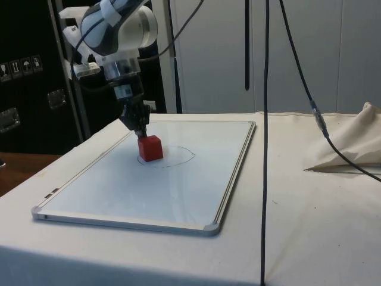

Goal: Push the cube into the marked area.

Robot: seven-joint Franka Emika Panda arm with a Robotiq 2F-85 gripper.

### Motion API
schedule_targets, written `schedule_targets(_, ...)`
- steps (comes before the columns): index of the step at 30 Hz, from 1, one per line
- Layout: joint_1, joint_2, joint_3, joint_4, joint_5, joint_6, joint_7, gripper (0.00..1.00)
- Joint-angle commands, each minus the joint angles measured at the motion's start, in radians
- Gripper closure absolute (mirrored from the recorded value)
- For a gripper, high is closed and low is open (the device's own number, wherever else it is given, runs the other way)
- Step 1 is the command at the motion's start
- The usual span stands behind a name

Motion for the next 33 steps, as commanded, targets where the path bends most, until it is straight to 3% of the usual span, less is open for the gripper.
schedule_targets(1,0.001,-0.008,0.003,-0.006,0.0,-0.009,-0.005,1.0)
schedule_targets(10,0.005,-0.023,0.004,-0.013,0.007,-0.081,-0.029,1.0)
schedule_targets(16,-0.002,-0.028,0.003,-0.001,0.013,-0.121,-0.04,1.0)
schedule_targets(33,-0.003,-0.06,-0.033,0.051,0.011,-0.143,-0.01,1.0)
